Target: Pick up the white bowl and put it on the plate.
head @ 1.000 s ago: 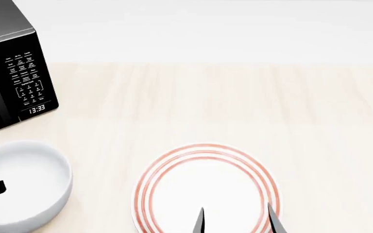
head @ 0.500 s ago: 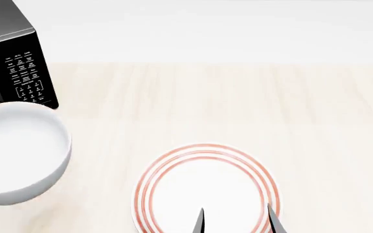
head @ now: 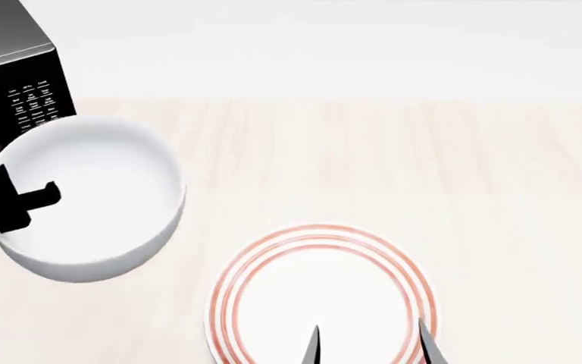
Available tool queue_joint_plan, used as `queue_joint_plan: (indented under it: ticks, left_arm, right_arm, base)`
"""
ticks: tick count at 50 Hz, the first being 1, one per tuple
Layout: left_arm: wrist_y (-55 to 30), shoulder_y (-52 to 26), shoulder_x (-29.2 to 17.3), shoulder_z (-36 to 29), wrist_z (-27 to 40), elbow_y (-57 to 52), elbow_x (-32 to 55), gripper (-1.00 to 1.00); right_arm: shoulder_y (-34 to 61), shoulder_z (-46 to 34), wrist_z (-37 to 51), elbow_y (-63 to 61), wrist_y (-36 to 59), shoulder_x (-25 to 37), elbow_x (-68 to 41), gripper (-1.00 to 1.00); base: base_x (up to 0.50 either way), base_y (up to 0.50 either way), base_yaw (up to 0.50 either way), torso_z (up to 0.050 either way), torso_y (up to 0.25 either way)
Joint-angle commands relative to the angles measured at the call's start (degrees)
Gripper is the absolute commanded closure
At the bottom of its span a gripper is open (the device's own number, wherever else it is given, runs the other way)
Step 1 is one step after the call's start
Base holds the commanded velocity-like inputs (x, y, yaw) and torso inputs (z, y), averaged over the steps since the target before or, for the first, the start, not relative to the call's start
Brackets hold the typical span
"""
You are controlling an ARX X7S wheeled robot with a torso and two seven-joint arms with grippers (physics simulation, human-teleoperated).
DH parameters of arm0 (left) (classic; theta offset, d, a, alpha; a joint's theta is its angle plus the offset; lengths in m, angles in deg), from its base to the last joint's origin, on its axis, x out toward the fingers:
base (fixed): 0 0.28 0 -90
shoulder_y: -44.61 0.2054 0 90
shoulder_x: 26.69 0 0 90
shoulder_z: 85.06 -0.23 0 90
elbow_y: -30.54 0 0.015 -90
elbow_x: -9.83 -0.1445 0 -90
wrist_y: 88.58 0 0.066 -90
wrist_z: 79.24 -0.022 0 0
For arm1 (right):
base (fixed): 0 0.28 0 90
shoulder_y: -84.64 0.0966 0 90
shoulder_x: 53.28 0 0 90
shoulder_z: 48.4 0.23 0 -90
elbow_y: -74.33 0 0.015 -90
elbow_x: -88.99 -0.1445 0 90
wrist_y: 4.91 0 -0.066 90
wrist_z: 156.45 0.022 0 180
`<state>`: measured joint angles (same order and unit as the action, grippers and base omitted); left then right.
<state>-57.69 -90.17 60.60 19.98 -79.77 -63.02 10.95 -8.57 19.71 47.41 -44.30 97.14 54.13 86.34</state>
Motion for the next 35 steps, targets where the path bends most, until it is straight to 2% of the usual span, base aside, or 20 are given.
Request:
queue_joint_plan:
  ticks: [1, 23, 35]
  left_arm:
    - [-0.7, -0.1, 2.1, -3.8, 3.1, -1.8, 5.5, 1.0]
    - [6.3, -1.7, 2.2, -14.9, 12.2, 8.2, 18.4, 1.0]
    - [13.1, -3.9, 2.3, -24.6, 17.0, 17.7, 26.6, 1.0]
  right_arm:
    - [-0.1, 1.3, -0.8, -0.2, -1.0, -0.9, 1.1, -1.0]
    - [0.1, 0.7, -0.5, 0.7, -1.5, -0.6, 0.9, -1.0]
    - [0.1, 0.4, -0.3, 1.1, -1.6, -0.4, 0.8, -1.0]
  base:
    - [0.0, 0.0, 0.0, 0.0, 0.0]
    - [0.0, 0.0, 0.0, 0.0, 0.001]
    - [0.0, 0.0, 0.0, 0.0, 0.0]
